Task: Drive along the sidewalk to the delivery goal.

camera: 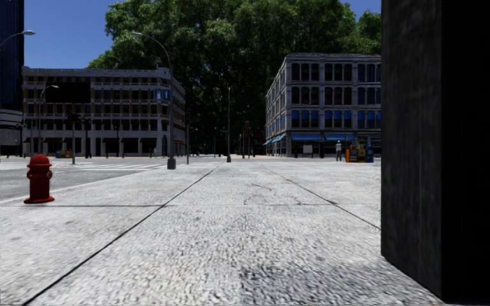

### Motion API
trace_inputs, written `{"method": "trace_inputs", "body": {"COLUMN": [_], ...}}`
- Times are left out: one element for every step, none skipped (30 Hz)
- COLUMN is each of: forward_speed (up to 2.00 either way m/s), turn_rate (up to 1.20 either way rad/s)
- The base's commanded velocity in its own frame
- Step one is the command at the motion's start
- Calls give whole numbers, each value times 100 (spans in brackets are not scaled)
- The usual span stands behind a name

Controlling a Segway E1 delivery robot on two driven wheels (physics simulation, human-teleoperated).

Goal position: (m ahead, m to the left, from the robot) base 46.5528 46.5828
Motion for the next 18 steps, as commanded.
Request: {"method": "trace_inputs", "body": {"forward_speed": [200, 200, 200, 200, 200, 200, 200, 200, 200, 200, 200, 200, 200, 200, 200, 200, 200, 200], "turn_rate": [0, 0, 0, 0, 0, 0, 0, 0, 0, 0, 0, 0, 0, 0, 0, 0, 0, 0]}}
